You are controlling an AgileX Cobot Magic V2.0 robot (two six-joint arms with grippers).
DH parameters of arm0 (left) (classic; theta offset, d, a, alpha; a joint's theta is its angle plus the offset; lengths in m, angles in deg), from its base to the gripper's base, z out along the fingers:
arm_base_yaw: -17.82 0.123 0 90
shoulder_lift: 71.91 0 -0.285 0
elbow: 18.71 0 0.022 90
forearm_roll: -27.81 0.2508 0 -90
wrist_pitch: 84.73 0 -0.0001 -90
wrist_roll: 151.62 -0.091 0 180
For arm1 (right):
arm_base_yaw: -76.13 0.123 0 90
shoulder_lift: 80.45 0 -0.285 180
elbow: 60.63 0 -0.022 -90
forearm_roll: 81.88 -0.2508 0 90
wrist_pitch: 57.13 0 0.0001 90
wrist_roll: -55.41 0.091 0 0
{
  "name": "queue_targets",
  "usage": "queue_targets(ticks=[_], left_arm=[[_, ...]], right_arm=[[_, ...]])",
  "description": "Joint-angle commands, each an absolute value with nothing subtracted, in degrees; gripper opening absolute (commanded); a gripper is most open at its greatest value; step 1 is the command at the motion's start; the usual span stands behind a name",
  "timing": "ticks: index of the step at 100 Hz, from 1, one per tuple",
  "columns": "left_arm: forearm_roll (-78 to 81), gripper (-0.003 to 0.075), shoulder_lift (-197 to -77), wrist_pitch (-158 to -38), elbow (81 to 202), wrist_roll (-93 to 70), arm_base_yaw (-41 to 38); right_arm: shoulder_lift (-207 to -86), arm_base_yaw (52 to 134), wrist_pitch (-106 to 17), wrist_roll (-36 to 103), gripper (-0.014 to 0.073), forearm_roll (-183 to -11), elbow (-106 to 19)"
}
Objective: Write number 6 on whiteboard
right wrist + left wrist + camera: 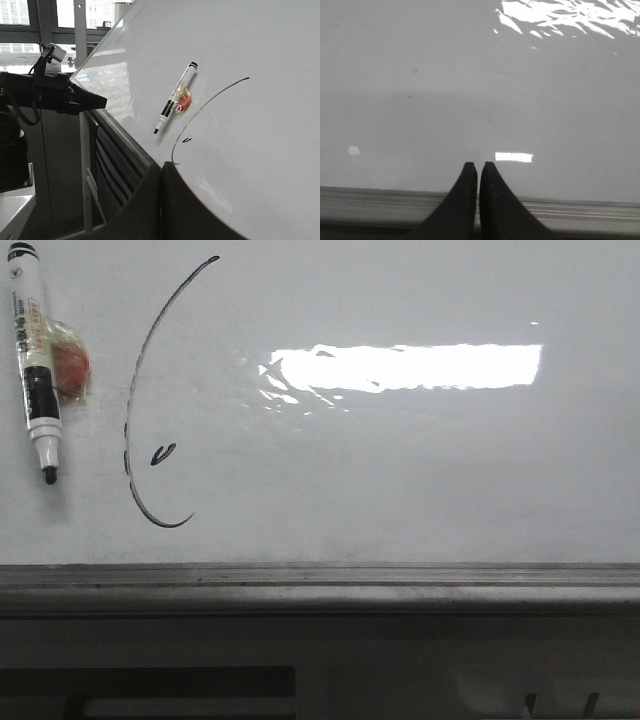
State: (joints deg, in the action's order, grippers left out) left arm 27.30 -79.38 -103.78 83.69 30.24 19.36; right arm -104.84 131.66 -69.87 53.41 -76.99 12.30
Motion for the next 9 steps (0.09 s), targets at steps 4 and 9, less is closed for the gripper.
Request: queue_targets(ticks=[4,9], left_arm=[[27.41,-0.0021,-77.81,-100.15,83.49,30.82,19.48],[27.41,-0.0021,-77.81,-100.15,83.49,30.82,19.48]], right_arm=[[-105.17,131.34,-74.88,53.10,-0.0053,-76.45,10.87],[-105.17,131.34,-74.88,53.10,-0.0053,-76.45,10.87]])
